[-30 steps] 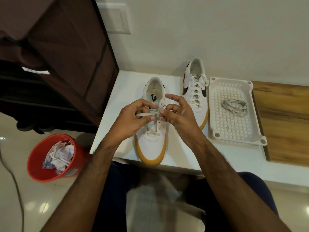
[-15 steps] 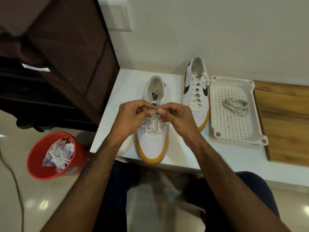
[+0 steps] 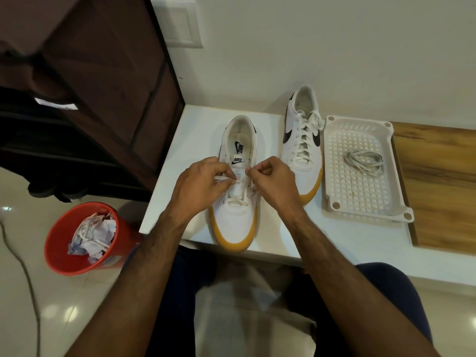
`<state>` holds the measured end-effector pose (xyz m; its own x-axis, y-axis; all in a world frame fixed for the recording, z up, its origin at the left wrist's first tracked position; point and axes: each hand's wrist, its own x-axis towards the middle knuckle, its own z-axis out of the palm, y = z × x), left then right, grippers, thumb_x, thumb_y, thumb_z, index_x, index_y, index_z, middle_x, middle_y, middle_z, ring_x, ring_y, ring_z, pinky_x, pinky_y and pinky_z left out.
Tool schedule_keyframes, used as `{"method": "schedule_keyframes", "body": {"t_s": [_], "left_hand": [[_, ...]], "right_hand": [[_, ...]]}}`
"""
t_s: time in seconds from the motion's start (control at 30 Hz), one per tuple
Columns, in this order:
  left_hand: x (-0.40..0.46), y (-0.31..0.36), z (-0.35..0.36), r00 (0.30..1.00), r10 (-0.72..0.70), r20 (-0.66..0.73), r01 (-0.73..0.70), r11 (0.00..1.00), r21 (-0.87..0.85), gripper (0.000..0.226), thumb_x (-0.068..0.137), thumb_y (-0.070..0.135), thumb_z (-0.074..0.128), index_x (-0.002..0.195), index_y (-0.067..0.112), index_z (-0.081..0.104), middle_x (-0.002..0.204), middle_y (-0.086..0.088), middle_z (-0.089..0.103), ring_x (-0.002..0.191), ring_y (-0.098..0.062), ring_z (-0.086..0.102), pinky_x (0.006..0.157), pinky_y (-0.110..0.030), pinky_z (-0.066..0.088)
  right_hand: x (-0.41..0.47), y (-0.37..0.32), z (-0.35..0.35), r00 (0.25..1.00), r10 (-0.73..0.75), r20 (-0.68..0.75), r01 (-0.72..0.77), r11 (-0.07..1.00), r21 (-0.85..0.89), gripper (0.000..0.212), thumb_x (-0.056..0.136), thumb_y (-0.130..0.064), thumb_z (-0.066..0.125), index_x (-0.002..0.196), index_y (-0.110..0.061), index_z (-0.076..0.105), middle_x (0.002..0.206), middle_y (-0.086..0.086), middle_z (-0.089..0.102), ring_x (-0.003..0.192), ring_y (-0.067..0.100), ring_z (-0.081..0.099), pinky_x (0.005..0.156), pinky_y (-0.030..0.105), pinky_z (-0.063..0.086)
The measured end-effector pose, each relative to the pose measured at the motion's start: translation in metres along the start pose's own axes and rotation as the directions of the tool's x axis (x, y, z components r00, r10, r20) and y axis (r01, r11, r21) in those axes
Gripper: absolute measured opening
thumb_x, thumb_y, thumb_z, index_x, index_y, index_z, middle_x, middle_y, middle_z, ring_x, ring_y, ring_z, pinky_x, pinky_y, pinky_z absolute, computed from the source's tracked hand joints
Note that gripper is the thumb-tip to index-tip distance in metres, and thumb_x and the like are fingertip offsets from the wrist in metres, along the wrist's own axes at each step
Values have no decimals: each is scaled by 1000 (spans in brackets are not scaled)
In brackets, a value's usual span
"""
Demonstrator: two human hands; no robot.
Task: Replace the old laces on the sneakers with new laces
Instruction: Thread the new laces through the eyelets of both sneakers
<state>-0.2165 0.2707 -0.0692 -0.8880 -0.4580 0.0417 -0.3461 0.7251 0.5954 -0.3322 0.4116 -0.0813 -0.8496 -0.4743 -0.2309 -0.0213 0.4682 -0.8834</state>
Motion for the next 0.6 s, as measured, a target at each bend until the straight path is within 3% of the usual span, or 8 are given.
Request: {"method": "schedule_keyframes", "body": {"t_s": [0.1, 0.23, 0.33, 0.53, 0.6], "left_hand": [[0, 4, 4, 999, -44, 20, 46, 996, -76, 4, 87, 30, 77, 91, 31, 76, 84, 21, 55, 75, 0, 58, 64, -17, 39], [2, 8, 8, 996, -52, 69, 61, 990, -131, 10, 85, 29, 80, 87, 37, 75, 93, 10, 60, 84, -6, 63, 77, -38, 56], [3, 7, 8, 994, -62, 91, 74, 988, -135, 11, 84, 29, 80, 87, 37, 74, 95, 8, 60, 89, -11, 63, 82, -46, 56], [4, 12, 18, 994, -97, 44, 103, 985, -140, 6, 83, 31, 81, 88, 32, 78, 88, 11, 55, 83, -4, 59, 71, -31, 51], [5, 12, 20, 993, -106, 47, 112, 981, -158, 8, 82, 28, 82, 89, 31, 78, 90, 10, 56, 86, -6, 61, 74, -34, 54]], "right_hand": [[0, 0, -6, 999, -33, 21, 32, 999, 26, 5, 87, -20, 69, 87, -15, 67, 75, 2, 73, 71, 18, 74, 76, 45, 62], [2, 2, -13, 995, -15, 94, 6, 995, 101, 3, 90, -8, 67, 87, -7, 68, 72, 6, 74, 67, 21, 75, 77, 49, 63], [2, 2, -14, 994, -21, 109, 8, 993, 115, 3, 90, -7, 68, 87, -7, 70, 73, 8, 74, 67, 23, 75, 77, 50, 63], [0, 3, -14, 993, -46, 110, 33, 992, 121, 7, 91, -12, 72, 94, -7, 70, 78, 8, 74, 68, 20, 75, 77, 46, 63], [-1, 2, -17, 988, -64, 141, 47, 991, 126, 13, 91, -15, 75, 98, -5, 71, 79, 7, 76, 71, 18, 76, 77, 41, 64]]}}
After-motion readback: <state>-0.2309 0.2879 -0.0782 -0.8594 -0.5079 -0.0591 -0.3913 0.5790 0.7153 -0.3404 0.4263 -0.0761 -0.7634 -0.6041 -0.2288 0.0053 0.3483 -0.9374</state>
